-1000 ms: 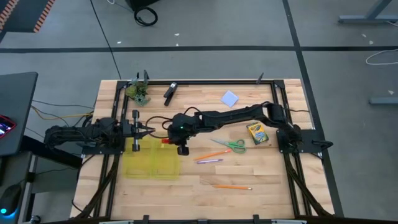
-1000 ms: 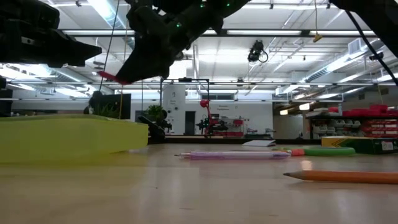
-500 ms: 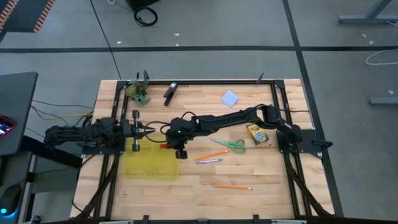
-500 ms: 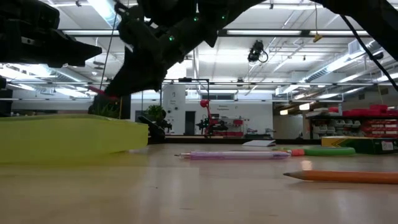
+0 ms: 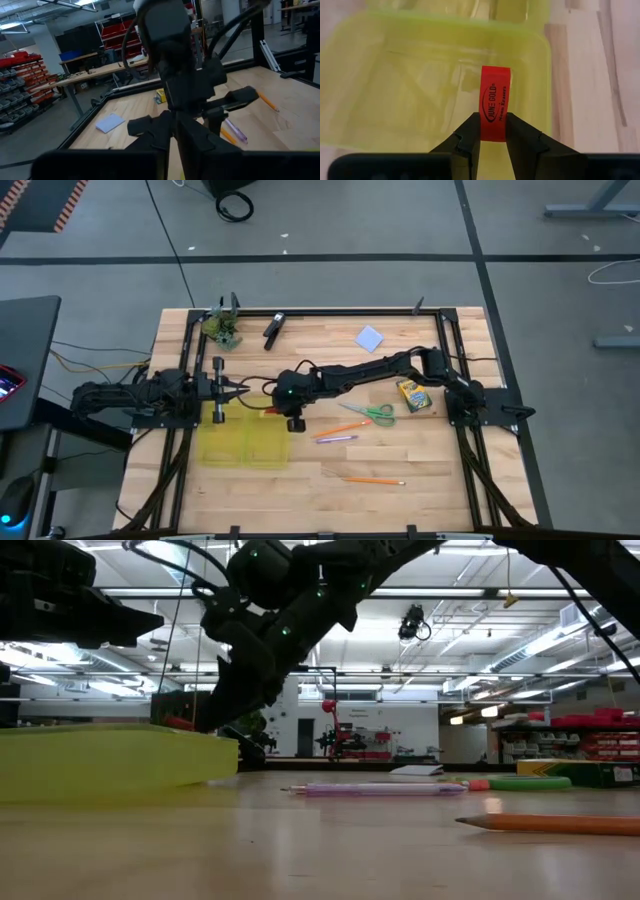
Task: Pack school essentials
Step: Put the red eraser into the yellow pencil box, then put the green scissors into the yellow pencil box
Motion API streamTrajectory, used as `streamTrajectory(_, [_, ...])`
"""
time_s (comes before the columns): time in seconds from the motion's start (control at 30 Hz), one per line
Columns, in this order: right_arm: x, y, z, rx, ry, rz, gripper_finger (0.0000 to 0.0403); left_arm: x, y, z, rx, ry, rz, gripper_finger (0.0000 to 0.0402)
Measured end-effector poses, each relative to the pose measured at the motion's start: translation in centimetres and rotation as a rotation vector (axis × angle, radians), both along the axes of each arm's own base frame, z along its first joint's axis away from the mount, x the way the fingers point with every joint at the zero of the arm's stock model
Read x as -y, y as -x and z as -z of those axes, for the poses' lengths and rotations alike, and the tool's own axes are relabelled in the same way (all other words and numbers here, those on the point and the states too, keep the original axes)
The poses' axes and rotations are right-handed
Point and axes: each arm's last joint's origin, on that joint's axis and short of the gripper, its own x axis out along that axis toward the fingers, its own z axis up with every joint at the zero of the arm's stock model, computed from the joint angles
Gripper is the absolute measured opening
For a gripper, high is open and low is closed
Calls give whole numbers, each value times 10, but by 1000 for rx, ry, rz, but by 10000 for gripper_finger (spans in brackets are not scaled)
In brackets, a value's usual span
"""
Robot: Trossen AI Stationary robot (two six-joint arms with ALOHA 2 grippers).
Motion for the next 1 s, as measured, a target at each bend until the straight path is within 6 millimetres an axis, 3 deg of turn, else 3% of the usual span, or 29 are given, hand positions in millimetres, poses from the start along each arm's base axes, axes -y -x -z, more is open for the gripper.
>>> streamTrajectory(0.17, [5,4,8,-26,17,26,91,0,0,0,0,0,0,40])
streamTrajectory(1.0, [7,4,9,-33,14,32,113,0,0,0,0,0,0,34])
